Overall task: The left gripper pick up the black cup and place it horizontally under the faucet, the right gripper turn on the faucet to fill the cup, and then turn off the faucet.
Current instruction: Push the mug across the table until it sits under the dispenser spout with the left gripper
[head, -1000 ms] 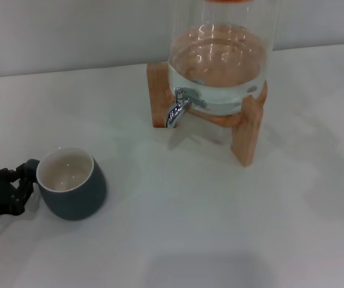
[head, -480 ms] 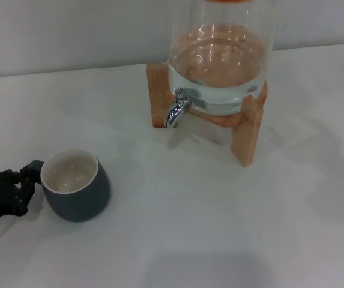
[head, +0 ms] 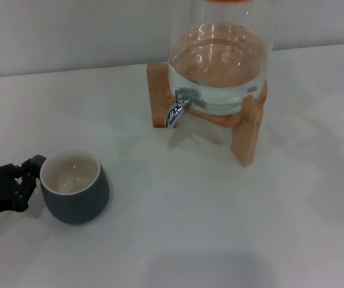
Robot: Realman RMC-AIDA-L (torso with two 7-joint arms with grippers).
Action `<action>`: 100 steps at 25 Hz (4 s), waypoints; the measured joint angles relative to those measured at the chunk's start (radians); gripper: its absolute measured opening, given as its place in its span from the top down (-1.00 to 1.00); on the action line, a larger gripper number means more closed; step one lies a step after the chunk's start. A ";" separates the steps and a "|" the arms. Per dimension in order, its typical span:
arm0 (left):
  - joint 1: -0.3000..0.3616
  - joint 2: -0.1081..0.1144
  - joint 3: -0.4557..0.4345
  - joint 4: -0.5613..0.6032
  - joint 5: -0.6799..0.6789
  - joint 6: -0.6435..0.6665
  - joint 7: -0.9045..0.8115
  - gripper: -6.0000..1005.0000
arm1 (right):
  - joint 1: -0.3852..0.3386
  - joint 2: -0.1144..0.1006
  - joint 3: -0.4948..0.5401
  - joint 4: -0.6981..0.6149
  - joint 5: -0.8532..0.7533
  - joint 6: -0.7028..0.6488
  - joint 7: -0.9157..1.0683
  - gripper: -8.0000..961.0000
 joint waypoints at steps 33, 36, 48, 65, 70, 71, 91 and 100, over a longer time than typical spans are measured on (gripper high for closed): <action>-0.185 -0.003 0.002 -0.146 -0.052 0.075 0.023 0.78 | -0.002 0.000 0.000 0.011 0.000 0.028 0.000 -0.57; -0.212 -0.004 0.002 -0.175 -0.054 0.083 0.038 0.78 | -0.003 0.000 0.000 0.012 0.000 0.031 0.000 -0.57; -0.272 -0.006 0.002 -0.231 -0.055 0.106 0.053 0.78 | -0.003 0.000 0.000 0.019 0.000 0.055 0.000 -0.57; -0.357 -0.013 0.054 -0.290 -0.054 0.141 0.052 0.78 | 0.001 0.000 0.000 0.022 0.000 0.068 0.000 -0.57; -0.367 -0.013 0.097 -0.294 -0.055 0.135 0.031 0.78 | 0.002 0.000 0.000 0.022 0.000 0.066 0.000 -0.57; -0.367 -0.013 0.106 -0.294 -0.055 0.133 0.022 0.78 | 0.002 0.000 0.000 0.022 0.000 0.065 0.000 -0.57; -0.413 -0.016 0.163 -0.275 -0.056 0.213 -0.044 0.78 | 0.007 0.002 0.000 0.036 0.000 0.061 -0.009 -0.57; -0.431 -0.020 0.276 -0.277 -0.129 0.229 -0.049 0.78 | 0.003 0.002 0.000 0.038 0.000 0.065 -0.013 -0.57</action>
